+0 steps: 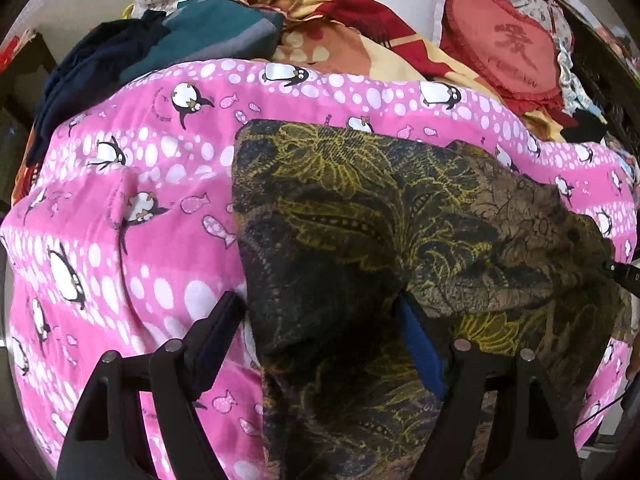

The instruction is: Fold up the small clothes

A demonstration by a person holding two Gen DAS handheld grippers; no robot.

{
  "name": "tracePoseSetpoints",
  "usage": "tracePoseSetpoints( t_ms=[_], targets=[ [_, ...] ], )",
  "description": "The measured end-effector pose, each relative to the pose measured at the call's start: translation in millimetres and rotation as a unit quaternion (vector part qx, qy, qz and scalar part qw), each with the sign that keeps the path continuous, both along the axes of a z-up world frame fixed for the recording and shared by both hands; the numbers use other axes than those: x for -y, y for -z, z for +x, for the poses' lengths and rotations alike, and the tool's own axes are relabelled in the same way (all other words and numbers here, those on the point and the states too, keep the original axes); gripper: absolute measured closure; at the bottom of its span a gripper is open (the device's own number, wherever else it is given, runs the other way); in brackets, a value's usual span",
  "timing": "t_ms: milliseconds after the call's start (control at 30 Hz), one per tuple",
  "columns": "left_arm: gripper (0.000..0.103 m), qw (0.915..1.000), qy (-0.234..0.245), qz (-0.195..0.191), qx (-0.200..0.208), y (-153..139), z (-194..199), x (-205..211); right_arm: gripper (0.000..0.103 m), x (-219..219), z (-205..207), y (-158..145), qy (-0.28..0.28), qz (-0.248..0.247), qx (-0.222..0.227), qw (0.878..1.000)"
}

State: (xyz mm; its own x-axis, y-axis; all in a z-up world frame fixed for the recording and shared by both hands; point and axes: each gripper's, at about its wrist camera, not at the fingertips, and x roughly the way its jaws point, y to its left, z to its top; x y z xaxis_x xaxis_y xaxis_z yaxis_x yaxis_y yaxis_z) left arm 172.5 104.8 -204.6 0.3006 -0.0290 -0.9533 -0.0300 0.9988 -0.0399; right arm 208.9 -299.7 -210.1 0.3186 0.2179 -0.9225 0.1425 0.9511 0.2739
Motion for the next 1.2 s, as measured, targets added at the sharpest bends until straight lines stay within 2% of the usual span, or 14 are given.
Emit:
tracePoseSetpoints(
  t_ms=[67,167,333,467,567,700,867,1000,1033,1067,1100,1133,1200],
  targets=[
    [0.025,0.9999,-0.002,-0.007,0.008,-10.1,-3.5,-2.3,0.097,4.8,-1.0,-13.5,0.011,0.004,0.015,1.000],
    [0.025,0.9993,-0.009,-0.014,0.033,-31.3,-10.5,-12.5,0.097,13.3,-3.9,-35.0,0.017,-0.020,0.039,0.999],
    [0.025,0.9974,-0.051,-0.028,0.042,-43.1,-9.5,-44.6,0.097,17.3,-1.5,-24.1,0.009,-0.010,0.020,1.000],
    [0.025,0.9922,-0.087,-0.087,0.023,-34.1,7.8,-62.5,0.097,8.4,-2.7,-13.8,0.001,-0.010,0.014,1.000],
    [0.024,0.9906,-0.105,-0.084,0.025,-28.2,28.5,-64.6,0.097,12.2,-8.0,-15.4,0.008,-0.024,0.018,1.000],
    [0.024,0.9851,-0.122,-0.122,0.007,-15.0,53.0,-68.6,0.097,26.0,-16.9,-20.9,0.025,-0.025,0.021,0.999],
    [0.021,0.9863,-0.098,-0.129,-0.030,7.6,81.9,-53.9,0.097,27.2,-18.6,-12.1,0.028,-0.016,0.011,0.999],
    [0.021,0.9872,-0.106,-0.109,-0.048,27.1,92.7,-48.1,0.097,26.3,-17.5,-5.9,0.033,-0.015,0.009,0.999],
    [0.025,0.9872,-0.108,-0.109,-0.043,28.7,92.7,-48.2,0.097,26.6,-17.7,-5.4,0.034,-0.014,0.009,0.999],
    [0.058,0.9879,-0.103,-0.111,-0.035,28.0,92.2,-47.2,0.097,27.1,-17.9,-5.6,0.034,-0.013,0.009,0.999],
    [0.100,0.9880,-0.098,-0.113,-0.040,28.1,92.9,-46.5,0.097,27.8,-18.4,-7.7,0.035,-0.010,0.010,0.999],
    [0.098,0.9872,-0.095,-0.119,-0.049,26.9,94.7,-47.0,0.097,28.5,-19.0,-10.8,0.035,-0.005,0.014,0.999],
    [0.098,0.9902,-0.083,-0.109,-0.027,14.3,96.0,-49.4,0.097,29.6,-18.9,-19.0,0.037,0.008,0.025,0.999]
  ],
)
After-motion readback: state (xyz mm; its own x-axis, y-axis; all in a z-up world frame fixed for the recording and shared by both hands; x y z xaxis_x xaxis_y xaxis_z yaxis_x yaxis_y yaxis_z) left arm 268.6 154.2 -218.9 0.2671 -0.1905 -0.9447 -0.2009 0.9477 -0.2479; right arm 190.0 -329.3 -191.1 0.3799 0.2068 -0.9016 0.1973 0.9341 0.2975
